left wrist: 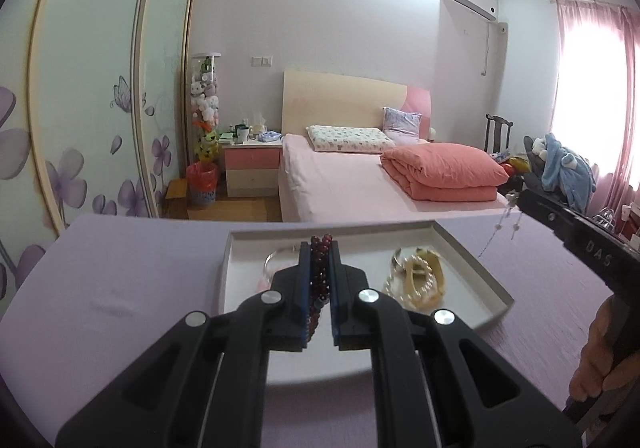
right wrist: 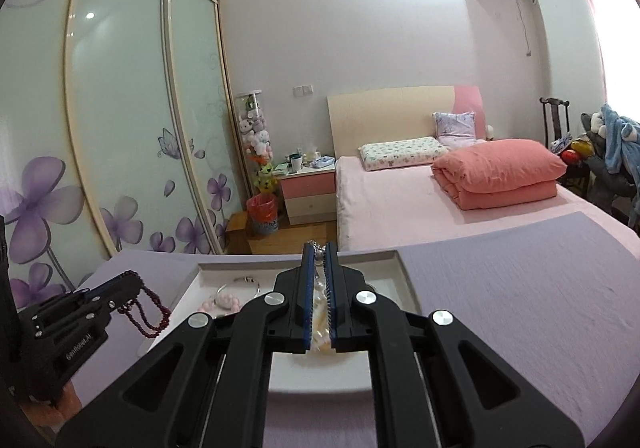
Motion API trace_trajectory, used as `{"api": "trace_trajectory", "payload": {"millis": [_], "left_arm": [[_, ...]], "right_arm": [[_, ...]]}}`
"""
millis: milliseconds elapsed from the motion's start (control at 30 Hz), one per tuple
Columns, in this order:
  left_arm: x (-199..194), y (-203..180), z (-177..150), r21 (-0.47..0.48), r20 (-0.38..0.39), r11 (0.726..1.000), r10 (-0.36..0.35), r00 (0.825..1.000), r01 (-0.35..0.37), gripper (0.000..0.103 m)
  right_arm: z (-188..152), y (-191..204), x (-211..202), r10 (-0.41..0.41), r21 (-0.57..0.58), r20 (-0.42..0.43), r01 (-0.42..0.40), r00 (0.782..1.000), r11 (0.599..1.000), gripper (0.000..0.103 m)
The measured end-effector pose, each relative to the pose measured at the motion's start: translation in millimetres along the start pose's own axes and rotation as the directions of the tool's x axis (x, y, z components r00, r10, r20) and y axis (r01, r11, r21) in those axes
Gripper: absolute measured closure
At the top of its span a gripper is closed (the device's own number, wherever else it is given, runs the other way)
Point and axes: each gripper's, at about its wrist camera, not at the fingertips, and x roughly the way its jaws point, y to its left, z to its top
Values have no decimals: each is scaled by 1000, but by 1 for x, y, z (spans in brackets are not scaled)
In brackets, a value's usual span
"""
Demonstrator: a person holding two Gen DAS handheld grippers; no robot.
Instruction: Organize jewelry
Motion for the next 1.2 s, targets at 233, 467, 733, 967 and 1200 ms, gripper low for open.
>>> {"api": "trace_trajectory", "payload": {"millis": [233, 467, 733, 967, 1200], "left_arm": [[39, 3, 10, -26, -13, 1000, 4, 1000, -4, 94], [66, 0, 2, -11, -50, 1000, 2, 999, -2, 94], [81, -5, -4, -9, -64, 1000, 1, 998, -1, 92], [82, -5, -9, -17, -73, 1000, 10, 997, -11, 83], [79, 1, -9, -28, -70, 999, 27, 997, -29, 73]], "right_arm": [[-6, 2, 39, 2, -6, -34, -2, 999, 1000, 97], [-15, -2, 69, -5, 8, -100, 5, 995, 1000, 96], [-21, -3, 73, -11, 34, -129, 16, 992, 999, 63], [-19, 0, 73, -18, 19, -112, 20, 994, 1000, 56], [-19, 2, 75, -26, 16, -116, 28, 993, 999, 56]]}}
